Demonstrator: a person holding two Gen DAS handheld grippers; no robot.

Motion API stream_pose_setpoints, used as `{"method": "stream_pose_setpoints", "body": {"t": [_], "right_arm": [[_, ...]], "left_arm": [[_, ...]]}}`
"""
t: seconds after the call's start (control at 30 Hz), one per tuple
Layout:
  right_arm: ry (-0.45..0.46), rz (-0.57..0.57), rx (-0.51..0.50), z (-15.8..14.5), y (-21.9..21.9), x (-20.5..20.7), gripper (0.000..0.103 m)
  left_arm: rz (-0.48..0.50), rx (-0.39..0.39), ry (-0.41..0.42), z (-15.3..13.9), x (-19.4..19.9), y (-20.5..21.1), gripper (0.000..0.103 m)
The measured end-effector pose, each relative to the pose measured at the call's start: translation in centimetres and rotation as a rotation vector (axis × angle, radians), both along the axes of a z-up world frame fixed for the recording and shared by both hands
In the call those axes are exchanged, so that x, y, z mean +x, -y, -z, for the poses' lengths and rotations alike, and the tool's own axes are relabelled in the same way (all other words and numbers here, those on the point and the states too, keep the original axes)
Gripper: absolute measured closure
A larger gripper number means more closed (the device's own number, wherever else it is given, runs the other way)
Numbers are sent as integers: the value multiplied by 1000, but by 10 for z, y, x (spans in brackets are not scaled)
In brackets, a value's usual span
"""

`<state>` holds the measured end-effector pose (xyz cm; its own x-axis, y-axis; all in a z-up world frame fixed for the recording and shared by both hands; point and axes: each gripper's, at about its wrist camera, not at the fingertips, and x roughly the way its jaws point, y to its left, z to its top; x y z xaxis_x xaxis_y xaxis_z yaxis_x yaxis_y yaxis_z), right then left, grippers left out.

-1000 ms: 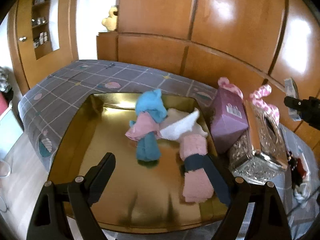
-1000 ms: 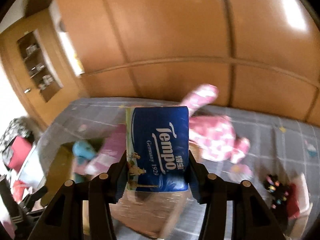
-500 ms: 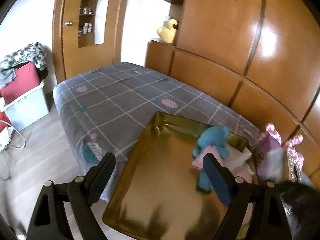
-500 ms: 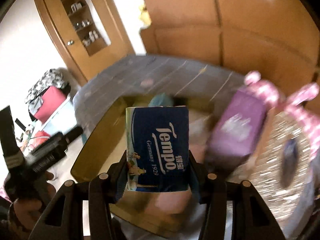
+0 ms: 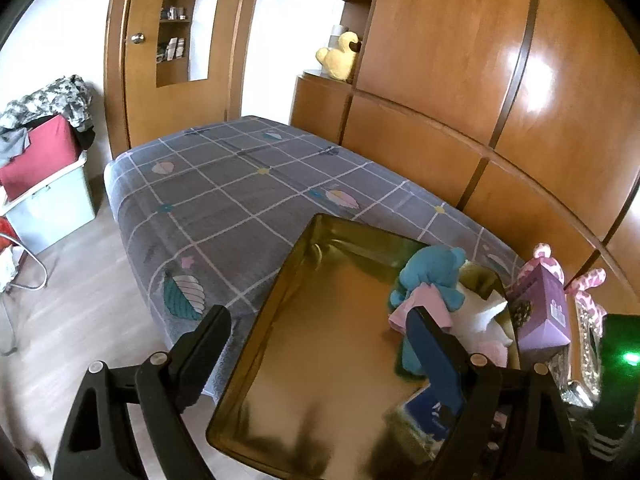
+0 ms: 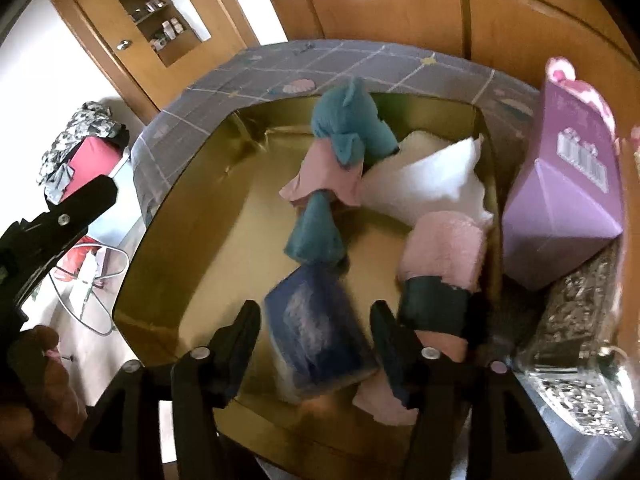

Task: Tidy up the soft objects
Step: 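Carry the blue Tempo pack into the gold tray and open the right gripper, then move both grippers back toward the remaining items on the bedspread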

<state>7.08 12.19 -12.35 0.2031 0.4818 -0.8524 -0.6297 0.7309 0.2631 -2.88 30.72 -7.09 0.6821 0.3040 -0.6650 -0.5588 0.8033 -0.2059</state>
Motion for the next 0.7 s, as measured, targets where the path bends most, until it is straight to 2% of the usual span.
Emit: {"method": "stream_pose_setpoints", "body": {"t": [0.13, 0.3, 0.5, 0.7], "right_arm": [[21, -3, 29, -14, 9, -11, 40], [158, 22, 64, -42, 40, -33, 40], [264, 108, 60, -60, 92, -40, 40], [305, 219, 53, -69, 146, -36, 41]], "left_arm": [[13, -2, -7, 1, 1, 4, 13], [41, 20, -1, -4, 3, 15, 13], [115, 44, 8, -11, 5, 39, 13], [200, 77, 14, -18, 6, 68, 13]]}}
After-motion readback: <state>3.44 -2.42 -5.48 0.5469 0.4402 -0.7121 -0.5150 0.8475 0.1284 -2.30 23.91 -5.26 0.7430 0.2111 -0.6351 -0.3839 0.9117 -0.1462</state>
